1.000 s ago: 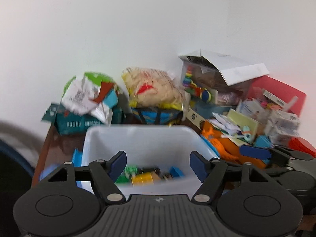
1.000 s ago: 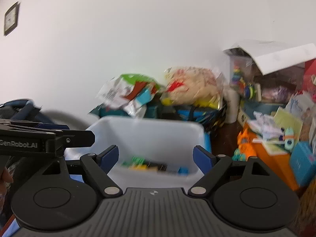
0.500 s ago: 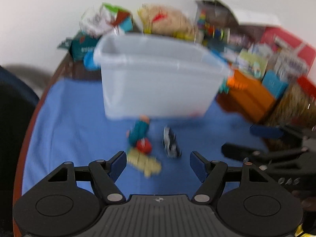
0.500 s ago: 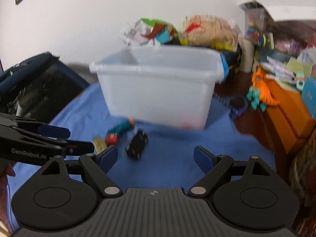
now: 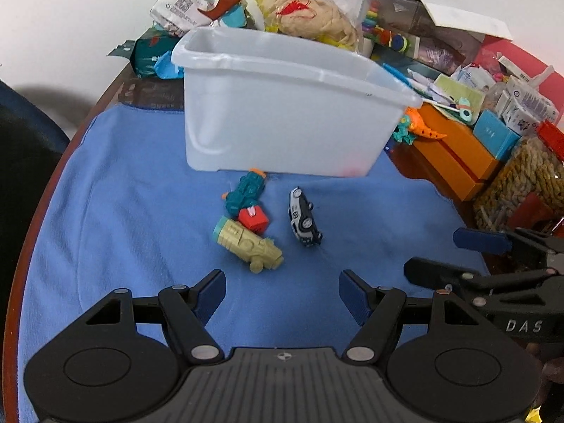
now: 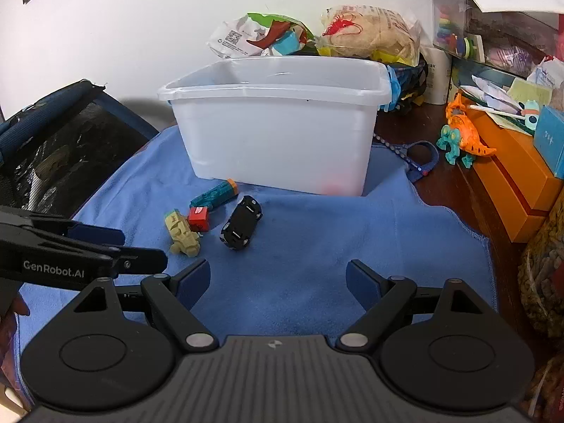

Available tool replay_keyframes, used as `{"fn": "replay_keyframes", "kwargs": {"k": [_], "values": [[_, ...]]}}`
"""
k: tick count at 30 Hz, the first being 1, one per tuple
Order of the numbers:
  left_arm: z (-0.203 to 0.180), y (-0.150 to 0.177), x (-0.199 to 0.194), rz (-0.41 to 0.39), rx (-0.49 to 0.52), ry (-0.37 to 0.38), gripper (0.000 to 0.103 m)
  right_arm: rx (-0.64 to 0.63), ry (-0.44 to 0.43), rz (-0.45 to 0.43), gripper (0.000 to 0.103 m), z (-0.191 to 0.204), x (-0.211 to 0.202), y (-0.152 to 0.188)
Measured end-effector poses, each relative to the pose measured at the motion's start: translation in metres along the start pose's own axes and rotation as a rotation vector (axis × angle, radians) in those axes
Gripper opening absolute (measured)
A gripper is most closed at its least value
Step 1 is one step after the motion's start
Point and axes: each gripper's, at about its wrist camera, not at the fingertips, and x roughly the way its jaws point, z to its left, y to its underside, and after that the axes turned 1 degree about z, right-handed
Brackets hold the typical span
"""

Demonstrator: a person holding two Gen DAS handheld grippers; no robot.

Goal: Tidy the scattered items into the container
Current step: 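Move both open tools back toward the remaining toys on the cloth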

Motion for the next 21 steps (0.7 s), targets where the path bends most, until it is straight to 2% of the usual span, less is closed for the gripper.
{"fn": "replay_keyframes", "kwargs": {"k": [21], "values": [[-0.007,-0.005,0.016,0.020,0.007,0.027,0.074,0.032,0.008,0.022,0.087,-0.010,0.010,-0.001]]}}
